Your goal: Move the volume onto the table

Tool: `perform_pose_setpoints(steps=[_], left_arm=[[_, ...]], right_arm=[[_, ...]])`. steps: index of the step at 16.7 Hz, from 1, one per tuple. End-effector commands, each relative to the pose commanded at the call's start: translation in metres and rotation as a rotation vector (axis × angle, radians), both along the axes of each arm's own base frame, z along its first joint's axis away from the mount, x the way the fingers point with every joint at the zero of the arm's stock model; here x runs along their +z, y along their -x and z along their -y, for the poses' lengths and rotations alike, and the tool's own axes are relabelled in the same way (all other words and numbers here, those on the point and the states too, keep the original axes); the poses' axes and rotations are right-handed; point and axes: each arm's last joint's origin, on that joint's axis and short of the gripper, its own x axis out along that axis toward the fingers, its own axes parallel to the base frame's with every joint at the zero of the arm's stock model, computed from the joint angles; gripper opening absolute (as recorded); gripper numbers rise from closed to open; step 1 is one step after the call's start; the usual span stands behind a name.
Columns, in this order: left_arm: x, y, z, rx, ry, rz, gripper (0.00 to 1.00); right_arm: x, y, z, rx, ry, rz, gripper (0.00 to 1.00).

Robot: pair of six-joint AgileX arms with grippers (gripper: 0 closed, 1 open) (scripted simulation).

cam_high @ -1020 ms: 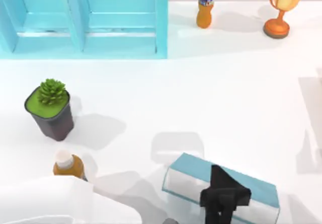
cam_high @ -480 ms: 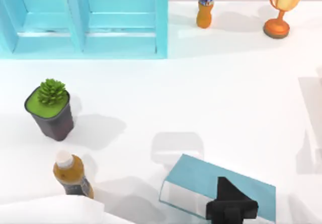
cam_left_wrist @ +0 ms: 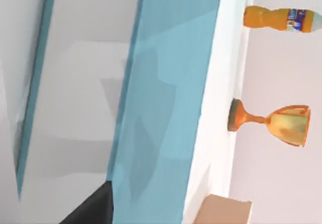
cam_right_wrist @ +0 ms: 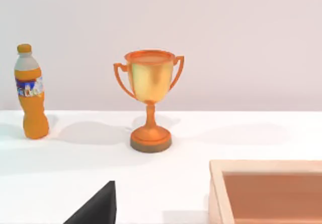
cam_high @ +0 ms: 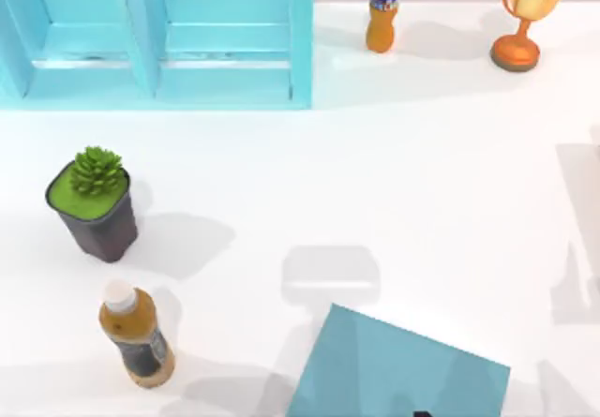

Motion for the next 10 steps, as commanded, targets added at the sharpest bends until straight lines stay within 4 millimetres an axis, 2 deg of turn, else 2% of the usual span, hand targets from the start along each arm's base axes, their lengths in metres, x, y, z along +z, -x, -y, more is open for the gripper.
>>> perform_pose_setpoints(steps=[6,10], left_arm=[[0.006,0.047,-0.007,0.016,-0.028,0.05,1.0],[0.009,0.069,-0.011,-0.001,-0.036,0.095,1.0]], right_arm=[[0.0,0.0,0.0,0.0,0.0,0.0,1.0],[0.0,0.0,0.0,0.0,0.0,0.0,1.0]])
